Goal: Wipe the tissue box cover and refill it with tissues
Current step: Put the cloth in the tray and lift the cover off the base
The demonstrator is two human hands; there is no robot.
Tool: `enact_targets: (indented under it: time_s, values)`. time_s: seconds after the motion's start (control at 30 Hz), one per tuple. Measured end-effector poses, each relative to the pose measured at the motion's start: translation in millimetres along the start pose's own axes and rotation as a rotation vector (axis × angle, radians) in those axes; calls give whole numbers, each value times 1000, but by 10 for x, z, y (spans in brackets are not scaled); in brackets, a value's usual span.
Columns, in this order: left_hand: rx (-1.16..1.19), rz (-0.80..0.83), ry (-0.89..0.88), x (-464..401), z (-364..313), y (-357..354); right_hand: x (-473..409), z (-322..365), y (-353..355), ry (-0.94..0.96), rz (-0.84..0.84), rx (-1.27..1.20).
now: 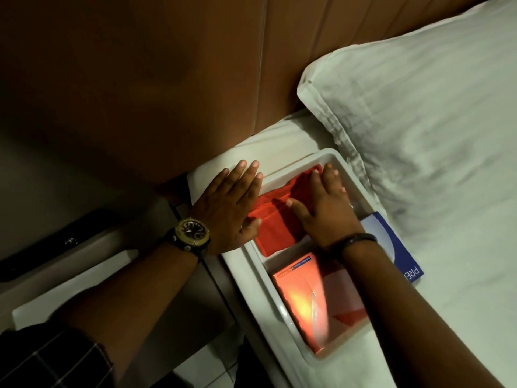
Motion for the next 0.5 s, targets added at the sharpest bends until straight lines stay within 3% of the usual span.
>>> enact_targets:
  time_s: [0.1, 0.23, 0.37, 0.5]
  values:
    - [67, -35, 33, 189, -93, 54, 381, -169, 258, -31, -199, -166]
    - [334, -65, 103, 328, -509, 218, 919, -466, 439, -295, -391, -212]
    - [583, 24, 165, 361, -1124, 269, 1465, -573, 318, -591, -396, -425]
    - [526, 191, 190, 232, -1521, 133, 1647, -565, 136, -728, -298, -726]
Point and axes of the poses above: each hand's wrist, its own x-axis away from the middle knuckle, its own y-axis out of the back of the hand, z = x × y, the point moved 2 cm from there along -x, towards the middle knuckle, and after that the axes turned 9 degrees about x, right-handed, at the moved point
